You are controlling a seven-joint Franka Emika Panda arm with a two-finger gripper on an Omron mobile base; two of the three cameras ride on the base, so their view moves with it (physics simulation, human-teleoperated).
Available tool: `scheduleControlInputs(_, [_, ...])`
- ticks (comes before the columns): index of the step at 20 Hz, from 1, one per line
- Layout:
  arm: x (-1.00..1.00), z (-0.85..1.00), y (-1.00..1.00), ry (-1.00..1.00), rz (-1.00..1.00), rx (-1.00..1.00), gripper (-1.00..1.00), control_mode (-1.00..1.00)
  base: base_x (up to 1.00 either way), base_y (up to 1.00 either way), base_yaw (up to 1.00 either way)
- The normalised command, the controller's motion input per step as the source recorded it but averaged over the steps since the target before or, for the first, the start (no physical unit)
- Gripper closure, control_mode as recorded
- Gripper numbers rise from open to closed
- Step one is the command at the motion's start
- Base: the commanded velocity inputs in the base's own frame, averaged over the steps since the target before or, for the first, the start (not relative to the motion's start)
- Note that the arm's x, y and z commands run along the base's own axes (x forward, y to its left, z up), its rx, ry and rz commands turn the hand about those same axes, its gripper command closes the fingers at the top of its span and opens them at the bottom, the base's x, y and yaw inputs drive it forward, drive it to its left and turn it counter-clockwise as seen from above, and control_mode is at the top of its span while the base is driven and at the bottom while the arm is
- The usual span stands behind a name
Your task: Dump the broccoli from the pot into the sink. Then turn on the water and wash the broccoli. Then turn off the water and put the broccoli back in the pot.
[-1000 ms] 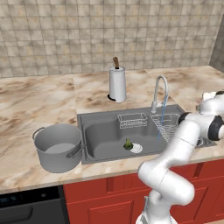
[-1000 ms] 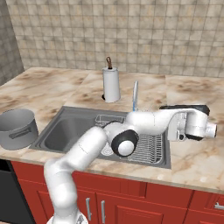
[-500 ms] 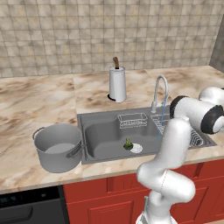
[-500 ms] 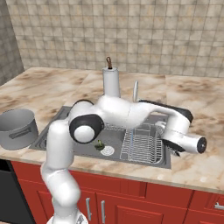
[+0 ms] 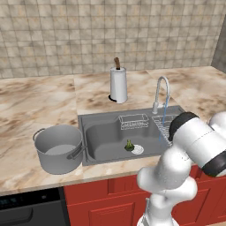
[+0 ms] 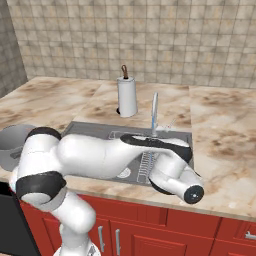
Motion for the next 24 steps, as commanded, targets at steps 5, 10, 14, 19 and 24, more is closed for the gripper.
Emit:
scheduleControlInputs(5, [-0.36, 1.00, 0.00, -0.02, 0.00, -0.36, 1.00, -1.00, 0.00, 0.00, 0.00])
scheduleControlInputs(10, [-0.23, 0.63, 0.29, 0.00, 0.00, -0.45, 1.00, -1.00, 0.00, 0.00, 0.00])
scheduleControlInputs(14, [-0.02, 0.06, 0.24, -0.07, 0.00, -0.46, -1.00, -1.00, 0.00, 0.00, 0.00])
scheduleControlInputs(19, [0.00, 0.00, -0.12, -0.11, 0.07, -0.36, -1.00, -1.00, 0.00, 0.00, 0.00])
scheduleControlInputs(24, [0.00, 0.01, -0.35, -0.04, 0.22, -0.34, -1.00, -1.00, 0.00, 0.00, 0.00])
